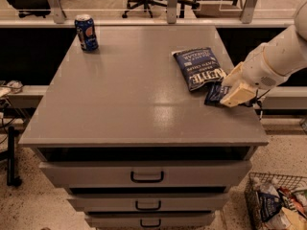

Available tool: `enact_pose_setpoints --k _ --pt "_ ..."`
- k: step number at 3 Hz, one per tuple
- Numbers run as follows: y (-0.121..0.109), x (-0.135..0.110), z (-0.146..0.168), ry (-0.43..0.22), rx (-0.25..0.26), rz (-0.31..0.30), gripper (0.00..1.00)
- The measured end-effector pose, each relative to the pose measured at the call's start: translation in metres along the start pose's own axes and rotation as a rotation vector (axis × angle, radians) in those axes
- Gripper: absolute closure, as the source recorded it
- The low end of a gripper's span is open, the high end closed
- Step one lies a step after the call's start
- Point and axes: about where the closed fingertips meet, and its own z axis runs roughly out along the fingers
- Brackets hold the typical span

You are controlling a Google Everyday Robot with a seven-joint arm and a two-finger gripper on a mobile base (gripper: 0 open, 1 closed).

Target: Move rxbar blueberry near blue chip bag

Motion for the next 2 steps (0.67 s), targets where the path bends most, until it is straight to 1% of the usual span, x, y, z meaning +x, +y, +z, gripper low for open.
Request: enact_pose_setpoints --k 1,2 --pt "-0.007 -0.007 0.017 -0.018 -0.019 -0.014 0.15" --pt "-0.021 -0.014 0.019 -0.033 0.007 -0.029 0.00"
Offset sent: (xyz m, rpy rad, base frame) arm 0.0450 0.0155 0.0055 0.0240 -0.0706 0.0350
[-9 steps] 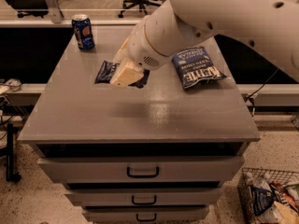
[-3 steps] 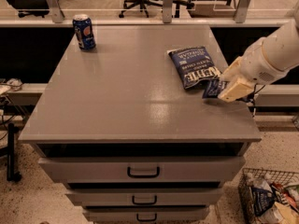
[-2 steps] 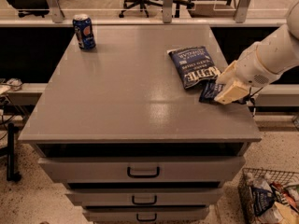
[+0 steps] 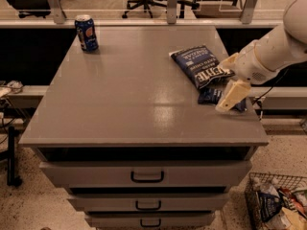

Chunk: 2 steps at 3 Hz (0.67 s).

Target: Move rxbar blueberry near blue chip bag

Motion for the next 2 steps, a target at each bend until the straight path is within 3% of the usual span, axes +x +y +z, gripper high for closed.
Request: enact_pose_setpoints --k 2 --pt "-0.011 -0.010 -0.042 -0.040 0.110 -0.003 0.00"
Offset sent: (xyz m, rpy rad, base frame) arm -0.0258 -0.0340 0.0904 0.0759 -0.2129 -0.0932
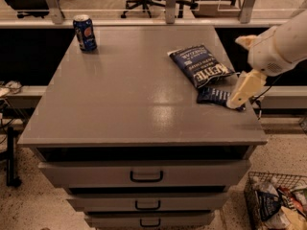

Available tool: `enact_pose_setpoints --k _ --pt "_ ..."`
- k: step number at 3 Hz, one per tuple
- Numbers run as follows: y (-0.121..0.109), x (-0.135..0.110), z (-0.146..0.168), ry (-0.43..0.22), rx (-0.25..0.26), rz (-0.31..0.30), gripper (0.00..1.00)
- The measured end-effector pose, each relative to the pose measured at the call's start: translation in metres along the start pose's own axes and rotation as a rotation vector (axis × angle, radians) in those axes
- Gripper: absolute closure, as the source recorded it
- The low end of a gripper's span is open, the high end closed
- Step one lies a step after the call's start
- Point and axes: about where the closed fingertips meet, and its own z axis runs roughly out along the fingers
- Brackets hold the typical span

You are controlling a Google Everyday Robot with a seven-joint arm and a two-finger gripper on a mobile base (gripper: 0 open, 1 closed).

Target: Move rxbar blueberry near blue chip bag

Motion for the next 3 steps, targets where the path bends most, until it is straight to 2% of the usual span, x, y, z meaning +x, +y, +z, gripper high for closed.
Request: enact_pose_setpoints --k 1,2,3 --pt "-0.004 0.000 -0.048 -0.051 0.091 0.012 0.00" --pt "-0.006 0.006 -0.112 -0.094 0.176 0.004 0.00" --pt "-0.012 0.005 -0.170 -0.095 0.220 -0.022 0.00"
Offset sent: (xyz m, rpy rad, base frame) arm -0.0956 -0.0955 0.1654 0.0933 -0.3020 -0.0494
